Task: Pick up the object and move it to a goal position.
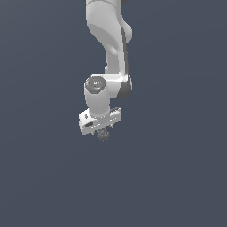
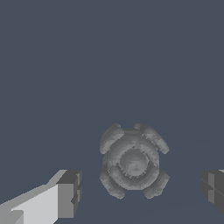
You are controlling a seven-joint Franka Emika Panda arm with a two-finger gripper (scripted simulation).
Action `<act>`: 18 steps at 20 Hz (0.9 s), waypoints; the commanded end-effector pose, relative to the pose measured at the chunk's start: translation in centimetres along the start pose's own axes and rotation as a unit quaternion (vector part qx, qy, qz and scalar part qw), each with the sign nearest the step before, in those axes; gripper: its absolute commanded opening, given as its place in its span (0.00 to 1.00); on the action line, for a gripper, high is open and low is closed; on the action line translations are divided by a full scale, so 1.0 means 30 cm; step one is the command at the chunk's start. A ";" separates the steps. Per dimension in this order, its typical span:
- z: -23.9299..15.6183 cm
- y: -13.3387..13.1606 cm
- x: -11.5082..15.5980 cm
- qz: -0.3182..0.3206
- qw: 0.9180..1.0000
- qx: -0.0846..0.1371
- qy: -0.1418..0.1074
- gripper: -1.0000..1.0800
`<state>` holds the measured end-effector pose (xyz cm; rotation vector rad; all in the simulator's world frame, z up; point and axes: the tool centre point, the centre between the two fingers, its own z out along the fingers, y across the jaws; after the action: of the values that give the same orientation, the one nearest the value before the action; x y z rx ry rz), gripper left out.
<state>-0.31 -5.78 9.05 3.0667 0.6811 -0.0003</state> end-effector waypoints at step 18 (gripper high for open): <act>0.169 0.001 -0.001 -0.002 1.000 0.000 0.000 0.96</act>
<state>-0.42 -5.80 4.09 3.0661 0.6873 -0.0024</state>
